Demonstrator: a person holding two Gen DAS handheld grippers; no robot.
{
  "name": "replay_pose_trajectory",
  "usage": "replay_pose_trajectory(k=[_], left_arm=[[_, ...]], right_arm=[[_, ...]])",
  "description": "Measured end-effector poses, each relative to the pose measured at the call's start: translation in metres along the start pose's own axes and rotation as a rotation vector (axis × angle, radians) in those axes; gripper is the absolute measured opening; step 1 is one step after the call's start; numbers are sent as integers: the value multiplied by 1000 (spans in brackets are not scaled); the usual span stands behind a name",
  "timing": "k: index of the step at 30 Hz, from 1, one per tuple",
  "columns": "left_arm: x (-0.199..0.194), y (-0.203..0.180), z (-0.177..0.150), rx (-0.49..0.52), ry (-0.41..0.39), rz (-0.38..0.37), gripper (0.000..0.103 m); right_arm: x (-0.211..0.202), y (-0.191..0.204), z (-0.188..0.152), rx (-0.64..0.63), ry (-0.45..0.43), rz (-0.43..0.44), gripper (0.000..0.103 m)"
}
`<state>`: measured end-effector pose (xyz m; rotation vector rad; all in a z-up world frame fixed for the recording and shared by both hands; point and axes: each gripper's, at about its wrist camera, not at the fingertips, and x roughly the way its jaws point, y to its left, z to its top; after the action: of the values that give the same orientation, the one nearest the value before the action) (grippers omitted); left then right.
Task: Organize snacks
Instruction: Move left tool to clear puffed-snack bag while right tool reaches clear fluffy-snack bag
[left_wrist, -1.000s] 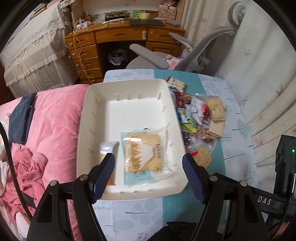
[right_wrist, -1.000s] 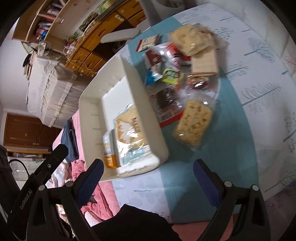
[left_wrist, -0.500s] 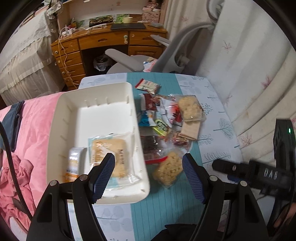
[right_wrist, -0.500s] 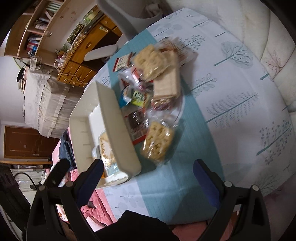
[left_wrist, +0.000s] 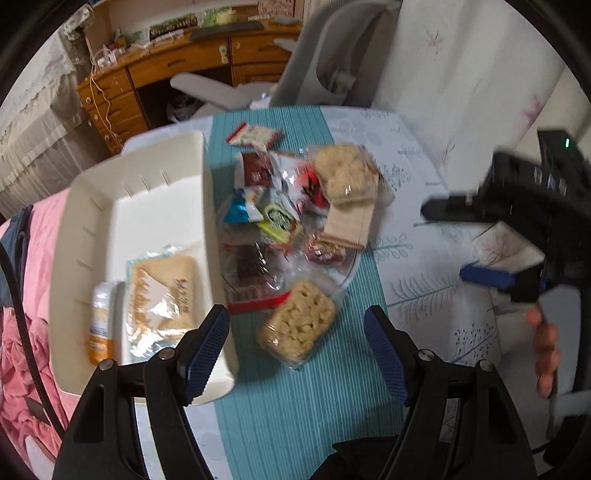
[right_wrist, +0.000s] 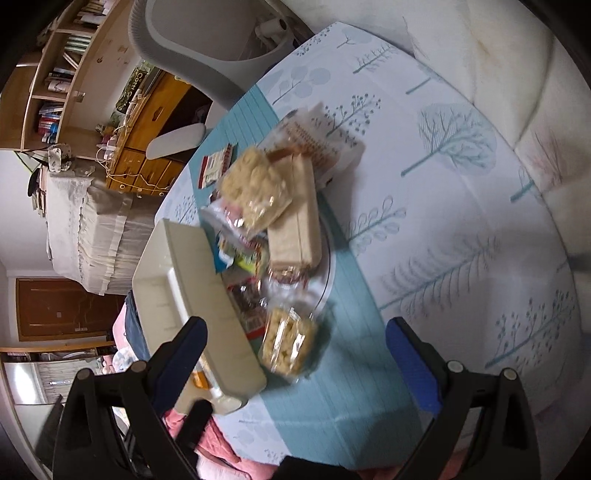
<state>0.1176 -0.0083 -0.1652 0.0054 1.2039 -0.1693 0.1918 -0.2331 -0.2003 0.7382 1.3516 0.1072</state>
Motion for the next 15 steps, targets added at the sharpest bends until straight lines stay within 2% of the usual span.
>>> replay_pose_trajectory(k=[8,15], left_arm=[[46,-18,-5,2,116,28,77],[84,-22,-5,-24,209,66,79]], right_arm=[[21,5,35,-126,-21,-7,98],[42,21,60,-285,-94,14,98]])
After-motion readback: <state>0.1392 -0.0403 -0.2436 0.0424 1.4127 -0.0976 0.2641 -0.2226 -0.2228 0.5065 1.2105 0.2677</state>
